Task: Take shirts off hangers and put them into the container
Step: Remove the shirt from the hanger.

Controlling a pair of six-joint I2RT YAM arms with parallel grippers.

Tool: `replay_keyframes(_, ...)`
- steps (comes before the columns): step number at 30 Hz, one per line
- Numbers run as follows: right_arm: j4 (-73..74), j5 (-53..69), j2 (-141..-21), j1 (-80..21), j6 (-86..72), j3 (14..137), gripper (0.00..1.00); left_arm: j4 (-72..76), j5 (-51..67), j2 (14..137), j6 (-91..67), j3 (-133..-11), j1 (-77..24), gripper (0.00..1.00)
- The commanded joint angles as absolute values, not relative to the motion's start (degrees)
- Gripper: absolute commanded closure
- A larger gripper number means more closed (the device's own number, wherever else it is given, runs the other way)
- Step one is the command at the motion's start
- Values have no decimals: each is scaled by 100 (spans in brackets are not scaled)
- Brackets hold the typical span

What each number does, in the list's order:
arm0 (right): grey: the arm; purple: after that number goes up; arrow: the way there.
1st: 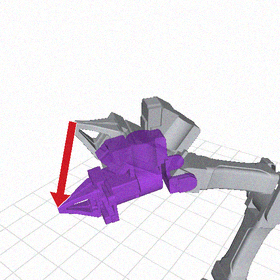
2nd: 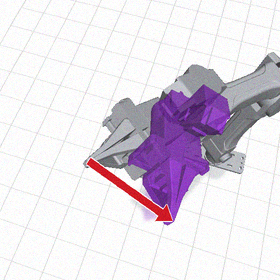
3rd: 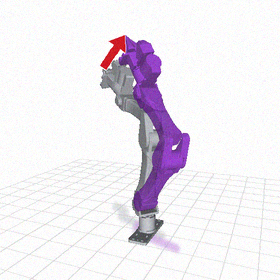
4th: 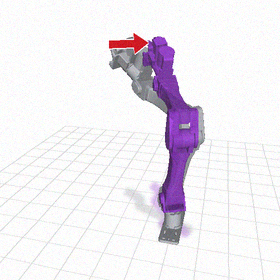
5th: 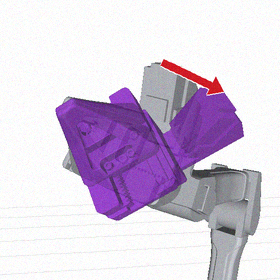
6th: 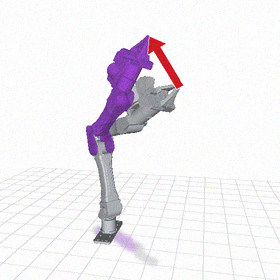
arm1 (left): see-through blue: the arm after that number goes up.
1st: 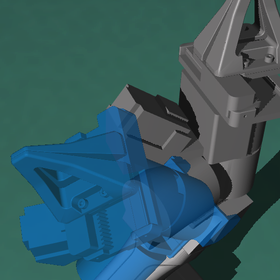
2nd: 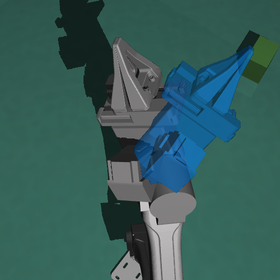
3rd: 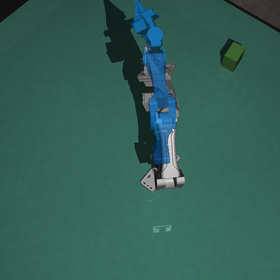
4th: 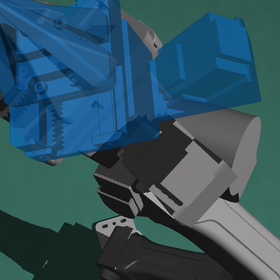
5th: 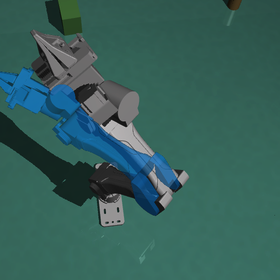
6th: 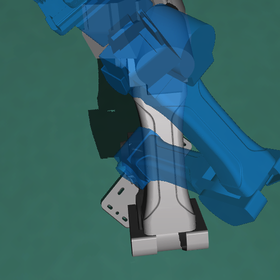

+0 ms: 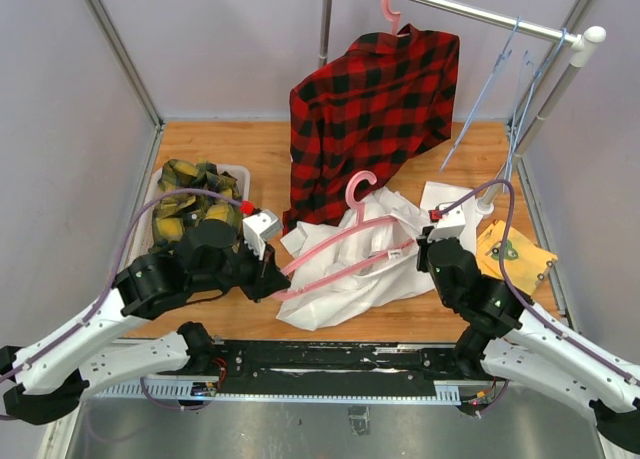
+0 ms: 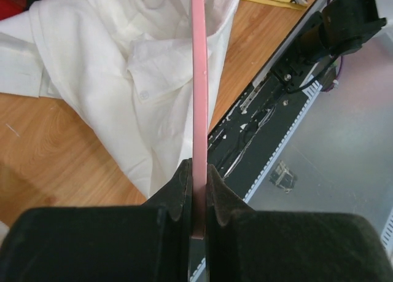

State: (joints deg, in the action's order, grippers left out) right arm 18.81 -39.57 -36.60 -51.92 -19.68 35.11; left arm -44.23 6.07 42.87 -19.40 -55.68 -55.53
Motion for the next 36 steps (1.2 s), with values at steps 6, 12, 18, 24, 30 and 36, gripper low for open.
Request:
replay_keyframes(6,2180,-4339,-3816,-4891,-2085,3533,96,-5371,412,3728,-1695,-6739,-5539,100)
replay_keyframes(12,2369,-4096,-3809,-4567,-2276,3540,96,-5713,354,3486,-1775,-7012,-5542,99)
replay_keyframes(18,2313,-3648,-3823,-4455,-2238,3550,95,-5684,332,3328,-1766,-7148,-5541,99)
replay_keyframes(24,2003,-2955,-3752,-4455,-1946,3511,95,-5408,42,3235,-1749,-7151,-5546,99)
replay_keyframes(30,1714,-1876,-3289,-4455,-1786,3483,96,-5642,-774,3448,-1806,-7009,-5543,100)
replay_keyframes(36,1797,-1722,-2632,-4456,-1731,3478,97,-5595,-861,3673,-1808,-6688,-5545,99)
